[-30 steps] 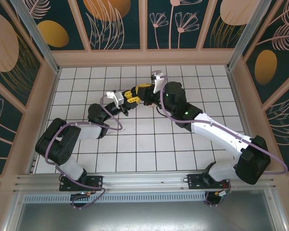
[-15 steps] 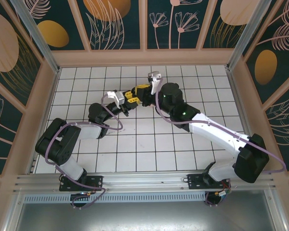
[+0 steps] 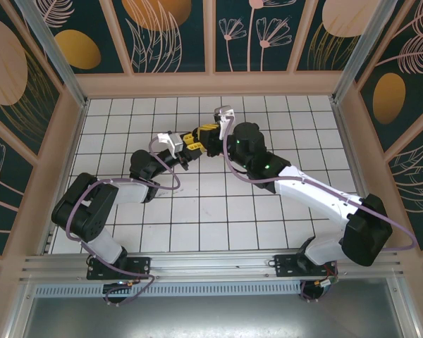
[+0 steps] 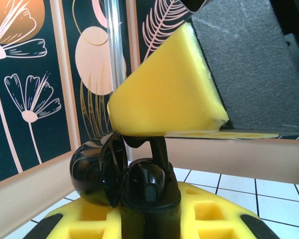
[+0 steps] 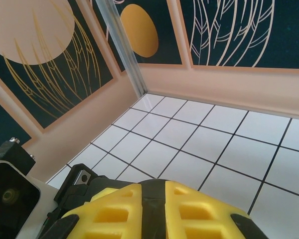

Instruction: Insert the wireless bluetooth earbuds into the charging case

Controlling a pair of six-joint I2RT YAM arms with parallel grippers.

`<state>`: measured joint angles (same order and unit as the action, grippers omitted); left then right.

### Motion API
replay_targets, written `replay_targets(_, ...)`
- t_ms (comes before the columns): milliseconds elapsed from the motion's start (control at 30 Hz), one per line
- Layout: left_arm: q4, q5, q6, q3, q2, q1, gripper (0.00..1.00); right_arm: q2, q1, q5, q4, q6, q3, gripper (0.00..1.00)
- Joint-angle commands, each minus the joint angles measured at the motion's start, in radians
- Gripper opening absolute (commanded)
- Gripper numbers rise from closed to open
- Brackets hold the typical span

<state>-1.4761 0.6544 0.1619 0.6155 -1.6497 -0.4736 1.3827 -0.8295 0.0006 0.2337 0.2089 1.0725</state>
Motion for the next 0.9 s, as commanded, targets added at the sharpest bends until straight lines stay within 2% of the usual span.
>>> replay_targets(0,-0.037,-0.001,-0.003,0.032,0.041,-0.015,0.00,-0.005,-0.028,-0.018,-0.050,-0.036,-0.053,0.15)
replay_targets(133,-0.037,-0.001,0.008,0.034,0.041,-0.014,0.00,-0.010,-0.030,-0.002,-0.053,-0.015,-0.067,0.17)
replay_targets(200,-0.033,0.000,0.008,0.033,0.038,-0.014,0.00,-0.011,-0.031,0.008,-0.056,-0.008,-0.060,0.21)
replay_targets(500,-0.029,0.002,0.011,0.030,0.025,-0.014,0.00,-0.044,-0.019,0.078,-0.107,0.042,0.066,0.64)
replay_targets(633,-0.033,0.005,0.014,0.024,0.018,-0.014,0.00,-0.085,-0.009,0.078,-0.129,0.070,0.110,0.72)
replay_targets(867,-0.045,0.012,0.014,0.010,0.006,-0.014,0.00,-0.051,0.057,0.019,-0.300,0.140,0.257,0.74)
